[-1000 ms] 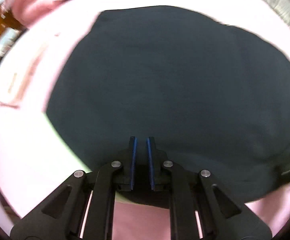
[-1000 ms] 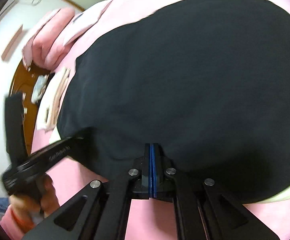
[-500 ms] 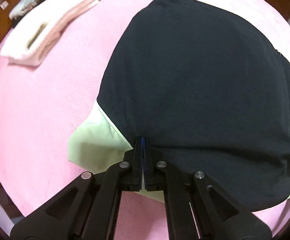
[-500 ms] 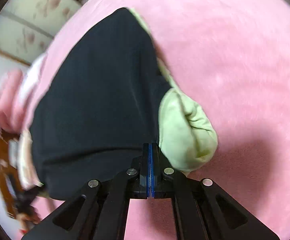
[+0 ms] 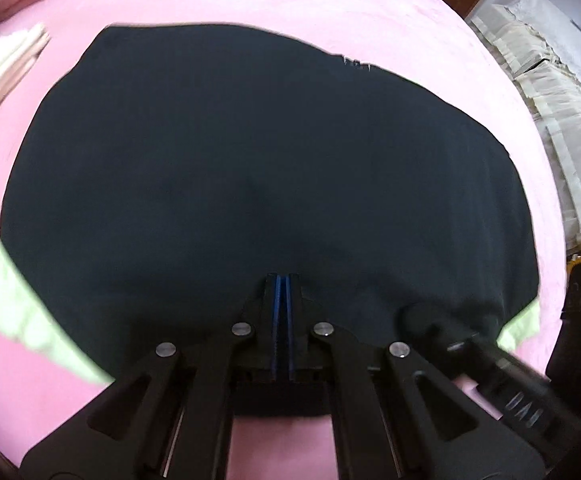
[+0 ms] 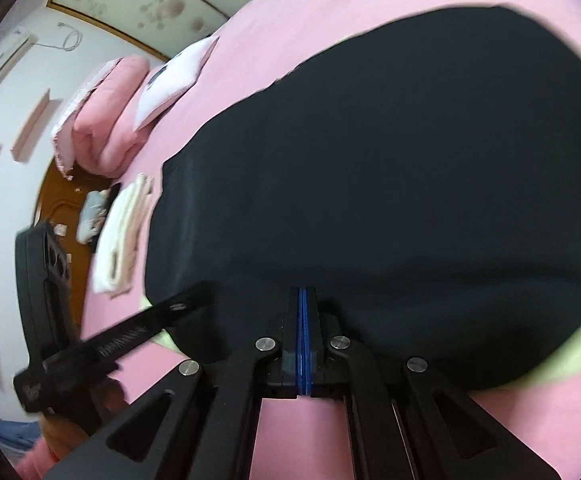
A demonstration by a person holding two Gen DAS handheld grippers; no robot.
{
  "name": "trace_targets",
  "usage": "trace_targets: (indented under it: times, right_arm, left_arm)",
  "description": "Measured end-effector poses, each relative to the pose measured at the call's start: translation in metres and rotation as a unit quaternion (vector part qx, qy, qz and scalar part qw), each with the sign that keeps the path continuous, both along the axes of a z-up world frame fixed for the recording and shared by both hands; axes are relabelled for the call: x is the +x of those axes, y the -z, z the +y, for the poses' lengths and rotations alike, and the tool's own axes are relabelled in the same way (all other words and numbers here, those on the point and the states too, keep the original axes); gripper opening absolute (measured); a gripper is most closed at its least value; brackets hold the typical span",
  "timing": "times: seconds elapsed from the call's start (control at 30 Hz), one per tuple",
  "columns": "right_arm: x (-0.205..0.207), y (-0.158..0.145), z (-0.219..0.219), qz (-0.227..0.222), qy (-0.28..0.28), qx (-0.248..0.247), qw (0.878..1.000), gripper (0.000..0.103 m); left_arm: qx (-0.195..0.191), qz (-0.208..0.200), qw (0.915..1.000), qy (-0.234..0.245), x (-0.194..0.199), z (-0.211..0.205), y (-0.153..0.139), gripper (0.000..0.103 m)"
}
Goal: Fold large clothes
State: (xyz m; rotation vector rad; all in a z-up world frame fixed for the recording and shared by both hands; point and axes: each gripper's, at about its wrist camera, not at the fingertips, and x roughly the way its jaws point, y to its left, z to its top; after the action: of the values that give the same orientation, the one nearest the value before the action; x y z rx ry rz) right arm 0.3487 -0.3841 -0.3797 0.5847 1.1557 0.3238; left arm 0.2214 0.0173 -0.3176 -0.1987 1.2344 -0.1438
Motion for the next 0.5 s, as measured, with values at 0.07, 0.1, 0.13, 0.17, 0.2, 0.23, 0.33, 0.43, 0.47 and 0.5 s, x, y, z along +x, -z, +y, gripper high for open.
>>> trace_targets:
  times: [0.07, 0.1, 0.13, 0.17, 0.2, 0.23, 0.33, 0.43, 0.47, 0.5]
  right_arm:
    - [0.019, 0.022, -0.019, -0.007, 0.005, -0.003, 1.000, 0.000]
    - [0.029, 0.025, -0.018, -0.015, 0.009, -0.004, 1.000, 0.000]
    - [0.044, 0.024, -0.017, -0.021, 0.012, -0.003, 1.000, 0.000]
    - [0.053, 0.024, -0.020, -0.026, 0.017, -0.005, 1.000, 0.000]
    - [0.067, 0.025, -0.023, -0.034, 0.022, -0.009, 0.999, 0.000]
    - [0.088, 0.032, -0.018, -0.039, 0.024, -0.013, 0.999, 0.000]
    - [0.121, 0.035, -0.024, -0.058, 0.029, -0.038, 0.997, 0.000]
    - [0.142, 0.039, -0.031, -0.064, 0.033, -0.062, 0.996, 0.000]
    - [0.146, 0.041, -0.036, -0.066, 0.030, -0.067, 0.995, 0.000]
    - [0.150, 0.045, -0.044, -0.070, 0.021, -0.068, 0.995, 0.000]
  left_arm:
    - [-0.009, -0.009, 0.9999, -0.009, 0.016, 0.003, -0.001, 0.001]
    - [-0.020, -0.013, 0.9996, -0.016, 0.034, 0.011, -0.003, 0.001]
    - [-0.031, -0.016, 0.9991, -0.024, 0.041, 0.016, -0.001, 0.001]
    - [-0.041, -0.020, 0.9984, -0.033, 0.050, 0.020, 0.001, 0.001]
    - [-0.045, -0.024, 0.9980, -0.037, 0.056, 0.023, 0.002, 0.001]
    - [-0.046, -0.028, 0.9978, -0.040, 0.063, 0.025, 0.003, 0.001]
    - [-0.038, -0.041, 0.9973, -0.048, 0.087, 0.034, 0.010, 0.001]
    - [-0.023, -0.048, 0.9974, -0.048, 0.099, 0.040, 0.015, 0.001]
    - [-0.023, -0.051, 0.9973, -0.048, 0.100, 0.043, 0.016, 0.001]
    - [-0.025, -0.055, 0.9968, -0.052, 0.102, 0.049, 0.015, 0.001]
